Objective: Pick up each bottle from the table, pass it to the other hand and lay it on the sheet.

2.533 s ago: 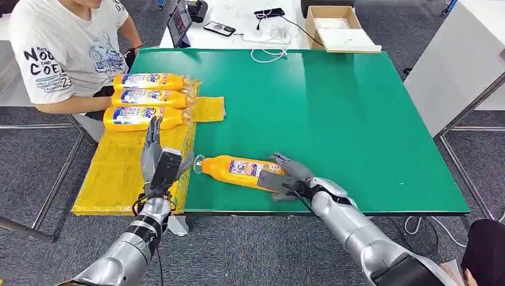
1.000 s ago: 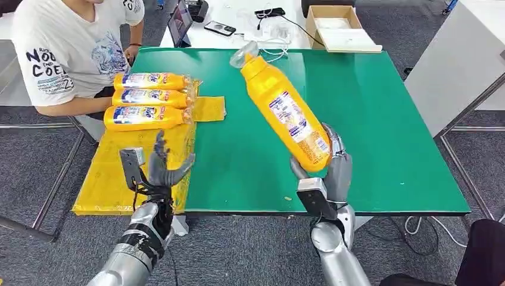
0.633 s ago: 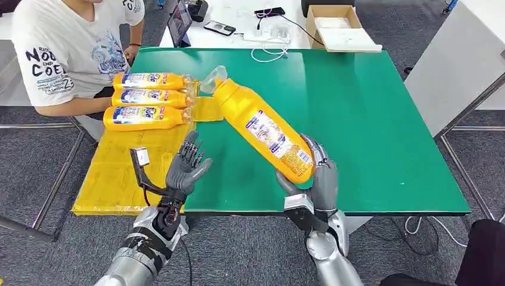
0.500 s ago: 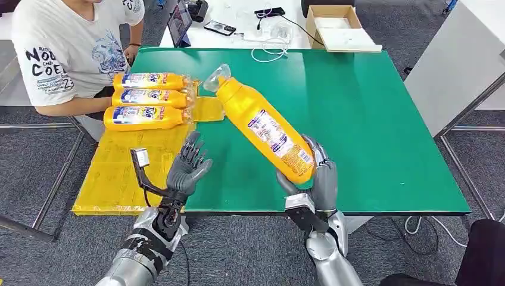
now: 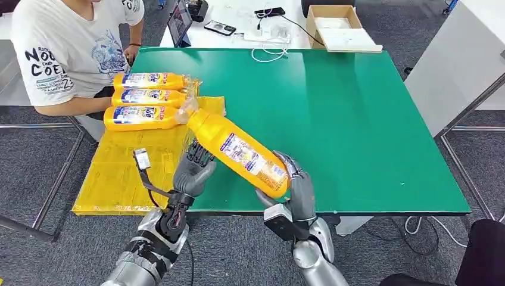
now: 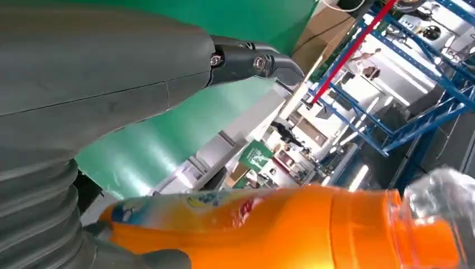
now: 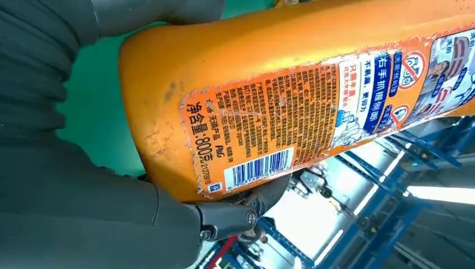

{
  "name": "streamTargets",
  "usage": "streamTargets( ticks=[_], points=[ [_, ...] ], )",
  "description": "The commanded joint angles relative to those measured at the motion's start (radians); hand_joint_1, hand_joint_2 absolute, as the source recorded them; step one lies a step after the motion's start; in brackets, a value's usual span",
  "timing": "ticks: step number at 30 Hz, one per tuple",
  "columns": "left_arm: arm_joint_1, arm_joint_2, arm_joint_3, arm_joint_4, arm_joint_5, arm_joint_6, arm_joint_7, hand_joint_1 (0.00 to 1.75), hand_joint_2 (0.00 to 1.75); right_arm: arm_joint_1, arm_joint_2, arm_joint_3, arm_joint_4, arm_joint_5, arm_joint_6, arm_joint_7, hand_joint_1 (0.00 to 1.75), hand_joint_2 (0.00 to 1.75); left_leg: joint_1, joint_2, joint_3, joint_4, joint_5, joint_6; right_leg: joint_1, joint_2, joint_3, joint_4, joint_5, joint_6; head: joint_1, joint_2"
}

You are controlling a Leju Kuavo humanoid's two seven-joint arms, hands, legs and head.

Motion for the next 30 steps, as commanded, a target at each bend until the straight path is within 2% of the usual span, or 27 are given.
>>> streamTargets(
  ticks=[1,10,15,24,30],
  points=[
    [-0.005,0.015,-0.052,0.011,0.02,-0.015,0.011,0.0,1.75,-0.058,0.011,0.011,0.141,0.004,0.016,-0.001,1.75,1.75,0.0,0.002,0.004,-0.001,-0.001,0.001,0.0,0.001,0.003,-0.001,-0.001,-0.002,0.0,0.0],
    [0.002,0.016,-0.067,0.001,0.039,-0.014,0.016,0.0,1.75,-0.063,0.02,-0.005,0.128,-0.033,-0.015,-0.001,1.75,1.75,0.0,0.002,0.004,0.0,-0.002,0.001,0.001,0.001,0.003,-0.001,-0.001,-0.002,0.0,0.0],
    [0.001,0.014,-0.08,0.01,0.047,-0.018,0.023,0.0,1.75,-0.085,0.033,-0.009,0.196,-0.013,0.023,-0.001,1.75,1.75,0.0,0.002,0.005,0.0,-0.002,0.001,0.001,0.001,0.005,-0.001,-0.001,-0.002,0.0,0.0],
    [0.001,0.014,-0.08,0.009,0.047,-0.018,0.023,0.0,1.75,-0.083,0.034,-0.008,0.198,-0.013,0.023,-0.001,1.75,1.75,0.0,0.002,0.005,0.0,-0.002,0.001,0.001,0.001,0.005,-0.001,-0.001,-0.002,0.0,0.0],
    [-0.027,0.011,-0.108,0.051,0.049,-0.03,0.024,0.0,1.75,-0.12,0.056,0.077,0.351,0.054,0.098,-0.001,1.75,1.75,0.001,0.003,0.006,0.0,-0.002,0.001,0.001,0.001,0.005,-0.001,-0.001,-0.003,0.0,0.0]
  ],
)
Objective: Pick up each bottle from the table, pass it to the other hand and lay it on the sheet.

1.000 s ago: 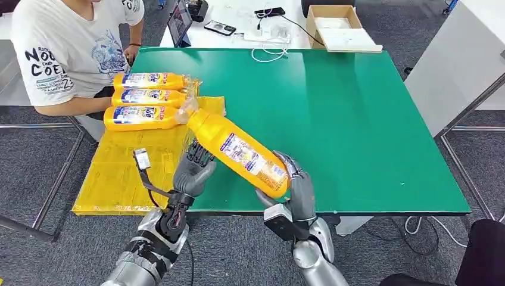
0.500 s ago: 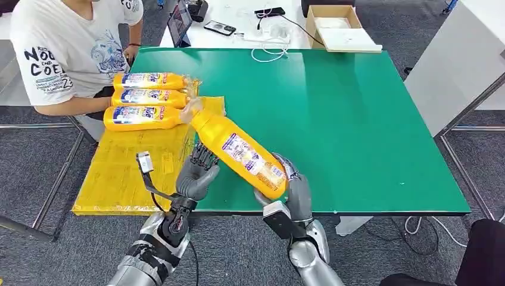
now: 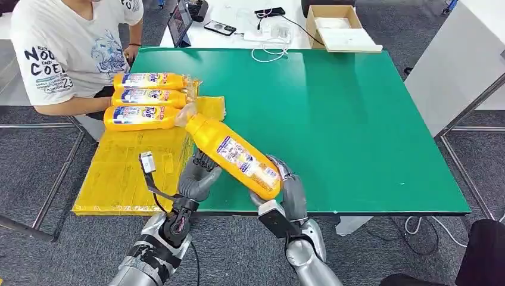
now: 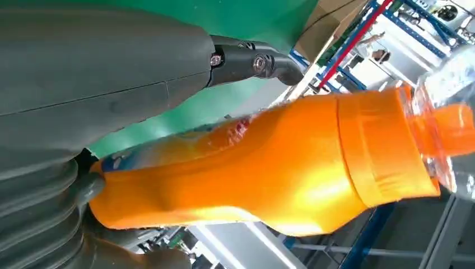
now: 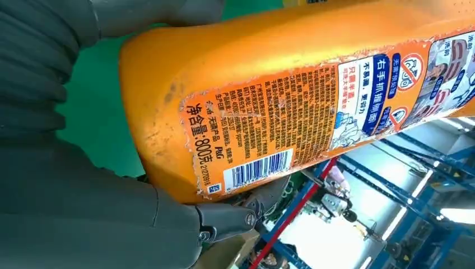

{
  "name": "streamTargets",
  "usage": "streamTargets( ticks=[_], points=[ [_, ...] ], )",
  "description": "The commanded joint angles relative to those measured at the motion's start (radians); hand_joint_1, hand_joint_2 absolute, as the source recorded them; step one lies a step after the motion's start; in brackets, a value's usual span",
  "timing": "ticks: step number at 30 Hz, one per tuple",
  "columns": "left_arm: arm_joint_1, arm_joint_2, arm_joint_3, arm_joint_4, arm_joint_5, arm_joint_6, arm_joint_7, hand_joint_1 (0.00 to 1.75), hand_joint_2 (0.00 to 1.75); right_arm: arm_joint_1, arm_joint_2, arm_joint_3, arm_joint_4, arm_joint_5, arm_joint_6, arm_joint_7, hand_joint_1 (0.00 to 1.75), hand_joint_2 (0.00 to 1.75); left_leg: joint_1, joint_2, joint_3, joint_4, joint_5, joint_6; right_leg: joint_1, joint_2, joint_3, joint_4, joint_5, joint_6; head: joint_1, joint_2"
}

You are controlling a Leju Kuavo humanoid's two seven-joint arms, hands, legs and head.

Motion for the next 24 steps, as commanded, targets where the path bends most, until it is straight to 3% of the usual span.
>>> streamTargets(
  ticks=[1,12,24],
  points=[
    [-0.057,0.01,-0.055,0.081,0.006,-0.01,0.006,0.0,1.75,-0.087,0.024,0.098,0.243,0.055,0.076,-0.001,1.75,1.75,0.0,0.002,0.005,0.0,-0.002,0.0,0.001,0.001,0.004,-0.001,-0.001,-0.002,0.0,0.0],
    [-0.093,0.002,-0.078,0.133,0.004,-0.01,0.005,0.0,1.75,-0.089,0.038,0.262,0.358,0.056,0.168,-0.001,1.75,1.75,0.001,0.0,0.005,0.0,-0.002,0.001,0.001,-0.002,0.005,-0.001,-0.002,-0.002,0.0,0.0],
    [-0.094,-0.003,-0.076,0.113,-0.013,0.018,-0.022,0.0,1.75,-0.092,0.042,0.281,0.369,0.01,0.164,-0.001,1.75,1.75,0.001,-0.002,0.004,0.001,-0.002,0.001,0.002,-0.004,0.004,0.0,-0.003,-0.003,0.0,0.0]
  ],
)
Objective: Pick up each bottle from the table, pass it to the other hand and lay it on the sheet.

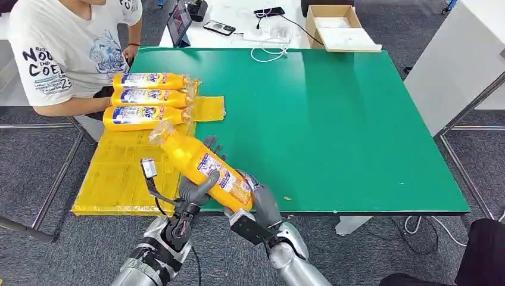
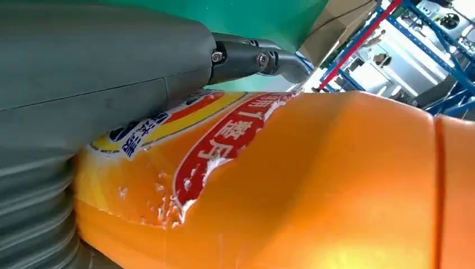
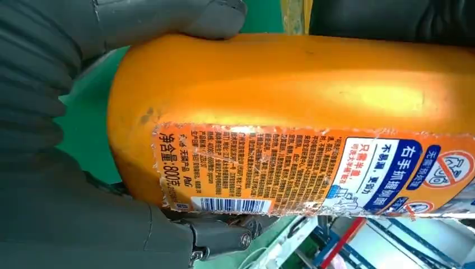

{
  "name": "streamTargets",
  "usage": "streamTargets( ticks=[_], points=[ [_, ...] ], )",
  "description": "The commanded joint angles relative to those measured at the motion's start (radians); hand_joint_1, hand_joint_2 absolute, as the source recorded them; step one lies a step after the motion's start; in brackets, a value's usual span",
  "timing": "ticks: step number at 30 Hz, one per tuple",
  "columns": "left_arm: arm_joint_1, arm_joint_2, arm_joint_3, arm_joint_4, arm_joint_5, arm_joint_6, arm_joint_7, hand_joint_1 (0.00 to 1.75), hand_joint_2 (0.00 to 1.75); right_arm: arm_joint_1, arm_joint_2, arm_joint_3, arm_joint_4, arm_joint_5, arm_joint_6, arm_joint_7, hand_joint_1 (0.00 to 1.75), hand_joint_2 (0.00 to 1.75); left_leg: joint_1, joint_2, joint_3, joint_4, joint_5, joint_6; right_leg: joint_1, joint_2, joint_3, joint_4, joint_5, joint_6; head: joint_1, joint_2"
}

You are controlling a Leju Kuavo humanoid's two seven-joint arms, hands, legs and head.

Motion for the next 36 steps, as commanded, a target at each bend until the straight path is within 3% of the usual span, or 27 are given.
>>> streamTargets(
  ticks=[1,2,3,18,19,20,26,27,29,31,36],
  points=[
    [-0.09,-0.005,-0.05,0.045,-0.019,0.034,-0.011,0.14,1.75,-0.006,0.001,0.118,0.11,0.002,0.033,-0.009,1.75,1.75,0.001,-0.002,0.003,0.0,-0.001,0.0,0.002,-0.003,0.004,0.0,-0.002,-0.002,0.0,0.0],
    [-0.085,-0.007,-0.046,0.029,-0.015,0.036,-0.01,1.05,1.75,-0.013,0.004,0.114,0.125,0.003,0.029,-0.009,1.75,1.75,0.001,-0.002,0.002,0.0,-0.001,0.0,0.001,-0.003,0.003,0.0,-0.001,-0.002,0.0,0.0],
    [-0.081,-0.008,-0.043,0.018,-0.009,0.035,-0.003,1.75,1.75,-0.016,0.006,0.109,0.133,0.007,0.025,-0.009,1.75,1.75,0.001,-0.002,0.004,0.001,-0.002,0.001,0.002,-0.003,0.006,0.0,-0.003,-0.002,0.0,0.0],
    [-0.063,-0.009,-0.051,-0.028,-0.064,0.084,-0.021,1.75,1.75,-0.028,0.009,0.023,0.128,0.022,0.004,-0.001,1.75,1.75,0.001,-0.002,0.004,0.001,-0.002,0.001,0.001,-0.004,0.005,0.0,-0.003,-0.002,0.0,0.0],
    [-0.062,-0.009,-0.048,-0.03,-0.063,0.088,-0.021,1.75,1.75,-0.031,0.01,0.015,0.131,0.022,0.005,0.007,0.54,1.75,0.001,-0.003,0.003,0.001,-0.002,0.001,0.001,-0.004,0.005,0.0,-0.002,-0.002,0.0,0.0],
    [-0.059,-0.011,-0.039,-0.038,-0.065,0.106,-0.022,1.75,1.75,-0.035,0.014,0.001,0.137,0.022,0.001,0.022,0.0,1.75,0.0,-0.002,0.002,0.0,-0.001,0.001,0.001,-0.003,0.003,0.0,-0.001,-0.002,0.0,0.0],
    [-0.057,-0.009,-0.031,-0.046,-0.083,0.139,-0.04,1.75,1.75,-0.036,0.017,-0.01,0.139,0.016,0.001,0.036,0.0,1.75,0.0,-0.001,0.002,0.0,-0.001,0.0,0.001,-0.001,0.002,0.0,-0.001,-0.001,0.0,0.0],
    [-0.057,-0.008,-0.028,-0.053,-0.113,0.18,-0.062,1.75,1.75,-0.035,0.018,-0.021,0.133,0.009,0.004,0.04,0.0,0.0,0.001,-0.001,0.004,0.001,-0.002,0.001,0.002,-0.002,0.005,0.0,-0.002,-0.002,0.001,0.0],
    [-0.075,0.007,-0.02,-0.069,-0.274,0.392,-0.16,1.75,1.75,-0.025,0.01,-0.056,0.073,-0.035,0.042,0.041,0.0,0.0,0.0,-0.002,0.005,0.001,-0.002,0.001,0.001,-0.003,0.006,0.0,-0.003,-0.003,0.0,0.0],
    [-0.105,0.013,0.022,-0.056,-0.332,0.498,-0.188,1.75,1.75,-0.015,0.0,-0.077,0.0,-0.07,0.082,0.049,0.0,0.0,0.001,-0.001,0.001,0.001,-0.001,0.0,0.001,-0.003,0.002,0.0,-0.001,-0.002,0.0,0.0],
    [-0.174,0.029,0.121,0.003,-0.429,0.648,-0.225,1.75,1.75,0.0,-0.02,-0.09,-0.125,-0.084,0.116,0.085,0.0,0.0,0.001,0.002,0.003,0.001,-0.002,0.001,0.002,0.0,0.003,0.001,-0.001,-0.003,0.0,0.0]
  ],
)
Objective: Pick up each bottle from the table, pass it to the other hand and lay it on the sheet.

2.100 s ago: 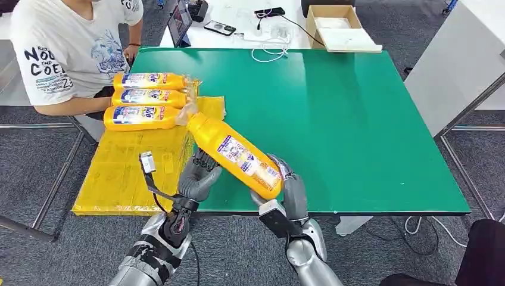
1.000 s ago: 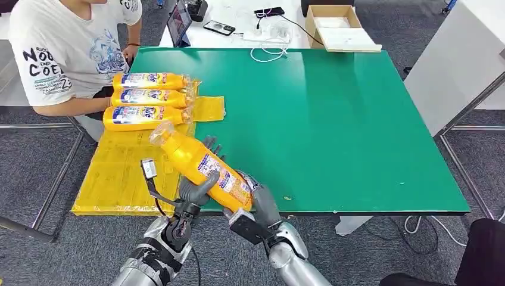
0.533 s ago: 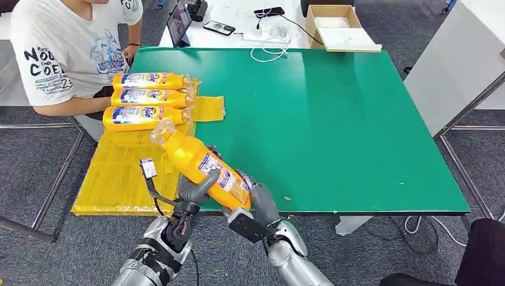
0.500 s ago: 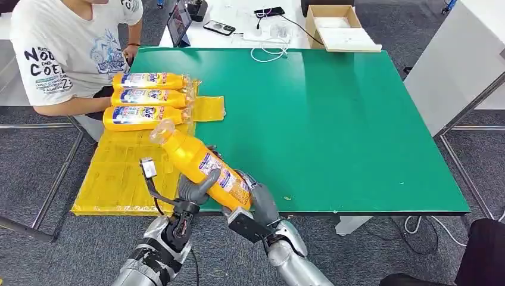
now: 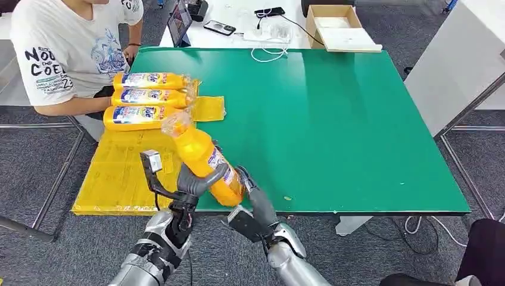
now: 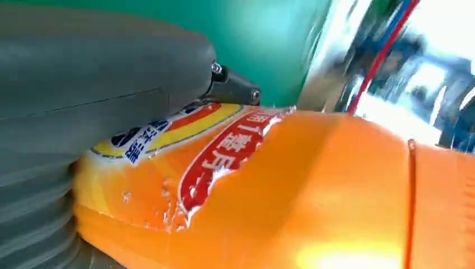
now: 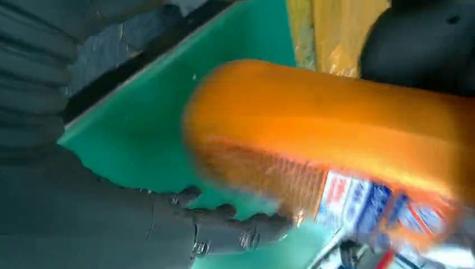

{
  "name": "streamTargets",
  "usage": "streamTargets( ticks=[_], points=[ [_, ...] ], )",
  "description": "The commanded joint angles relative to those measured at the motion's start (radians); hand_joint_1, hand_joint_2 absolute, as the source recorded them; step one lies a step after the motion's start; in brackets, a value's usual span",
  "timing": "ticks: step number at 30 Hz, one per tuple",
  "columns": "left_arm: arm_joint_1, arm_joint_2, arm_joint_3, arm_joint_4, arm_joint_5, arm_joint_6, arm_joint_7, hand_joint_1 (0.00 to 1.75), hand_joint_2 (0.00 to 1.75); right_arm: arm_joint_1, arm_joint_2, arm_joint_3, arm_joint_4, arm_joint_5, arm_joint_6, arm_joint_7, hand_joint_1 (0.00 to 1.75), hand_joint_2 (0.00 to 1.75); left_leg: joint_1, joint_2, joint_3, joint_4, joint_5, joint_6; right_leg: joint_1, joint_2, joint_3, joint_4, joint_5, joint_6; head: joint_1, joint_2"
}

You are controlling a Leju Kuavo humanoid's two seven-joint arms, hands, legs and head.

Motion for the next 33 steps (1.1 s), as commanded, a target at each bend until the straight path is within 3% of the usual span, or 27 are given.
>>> streamTargets(
  ticks=[1,5,13,14,15,16,18,19,23,25,28,31,33],
  points=[
    [-0.171,0.044,0.131,0.105,-0.189,0.312,-0.085,1.75,1.75,0.019,-0.032,-0.062,-0.174,-0.038,0.04,0.03,0.0,0.0,0.0,0.001,0.002,0.0,-0.001,0.0,0.001,0.0,0.002,0.0,-0.001,-0.002,-0.001,0.0],
    [-0.267,0.105,0.202,0.264,-0.341,0.557,-0.171,1.75,1.75,0.05,-0.032,-0.075,-0.271,-0.068,0.002,0.005,0.0,0.0,0.0,0.0,0.002,0.0,0.0,0.0,0.001,0.0,0.002,0.0,0.0,-0.002,0.0,0.0],
    [-0.281,0.13,0.224,0.299,-0.354,0.561,-0.182,1.75,1.75,0.059,-0.034,-0.076,-0.296,-0.073,-0.01,0.001,0.0,0.0,0.0,-0.001,0.005,0.0,-0.002,0.001,0.001,-0.002,0.005,0.0,-0.002,-0.002,0.0,0.0],
    [-0.276,0.13,0.204,0.303,-0.426,0.69,-0.183,1.75,1.75,0.066,-0.025,-0.091,-0.303,-0.092,-0.026,-0.016,0.0,0.0,0.0,0.0,0.003,0.0,-0.001,0.001,0.0,0.0,0.003,0.0,-0.001,-0.001,0.0,0.0],
    [-0.284,0.142,0.215,0.331,-0.446,0.718,-0.183,1.75,1.75,0.071,-0.021,-0.099,-0.318,-0.104,-0.049,-0.029,0.0,0.0,0.0,0.001,0.006,0.0,-0.002,0.001,0.001,0.0,0.006,0.0,-0.002,-0.002,0.0,0.0],
    [-0.278,0.154,0.27,0.328,-0.597,0.757,-0.183,1.75,1.75,0.079,-0.02,-0.103,-0.34,-0.119,-0.065,-0.037,0.0,0.0,0.0,0.001,0.004,0.0,-0.001,0.001,0.0,0.0,0.004,0.0,-0.001,-0.002,0.0,0.0],
    [-0.249,0.123,0.531,0.265,-1.063,0.757,-0.141,1.75,1.75,0.099,-0.018,-0.112,-0.407,-0.165,-0.104,-0.054,0.0,0.0,0.0,0.002,0.005,0.0,-0.002,0.001,0.0,0.001,0.005,0.0,-0.001,-0.002,0.0,0.0],
    [-0.249,0.118,0.582,0.275,-1.188,0.757,-0.124,1.75,1.75,0.108,-0.015,-0.119,-0.436,-0.179,-0.124,-0.059,0.0,0.0,0.0,0.003,0.003,0.0,-0.001,0.0,0.0,0.003,0.003,0.0,-0.001,-0.002,0.0,0.0],
    [-0.249,0.118,0.582,0.275,-1.188,0.757,-0.124,1.75,1.75,0.108,-0.015,-0.119,-0.436,-0.179,-0.124,-0.059,0.0,0.0,0.0,0.001,0.003,0.0,-0.001,0.0,0.0,0.0,0.003,0.0,-0.001,-0.002,0.0,0.0],
    [-0.222,0.109,0.651,0.214,-1.531,0.757,-0.054,1.75,1.75,0.127,-0.018,-0.114,-0.521,-0.214,-0.167,-0.059,0.0,0.0,0.0,0.002,0.002,0.0,-0.001,0.0,0.0,0.001,0.001,0.0,0.0,-0.001,0.0,0.0],
    [-0.198,0.171,0.554,0.265,-1.79,0.757,0.077,1.75,1.75,0.141,-0.026,-0.101,-0.639,-0.257,-0.23,-0.059,0.0,0.0,0.0,0.005,0.007,0.001,-0.004,0.001,0.001,0.003,0.006,0.001,-0.003,-0.003,0.0,0.0],
    [-0.198,0.212,0.461,0.328,-1.849,0.757,0.13,1.75,1.75,0.14,-0.044,-0.069,-0.677,-0.242,-0.283,-0.059,0.0,0.0,0.0,0.002,0.004,0.0,-0.002,0.001,0.0,0.001,0.003,0.0,-0.002,-0.002,0.0,0.0],
    [-0.207,0.258,0.306,0.389,-1.859,0.757,0.203,1.75,1.75,0.133,-0.049,-0.055,-0.667,-0.25,-0.281,-0.059,0.0,0.0,0.0,0.002,0.003,0.0,-0.001,0.001,0.0,0.002,0.003,0.0,-0.001,-0.002,0.0,0.0]
  ],
)
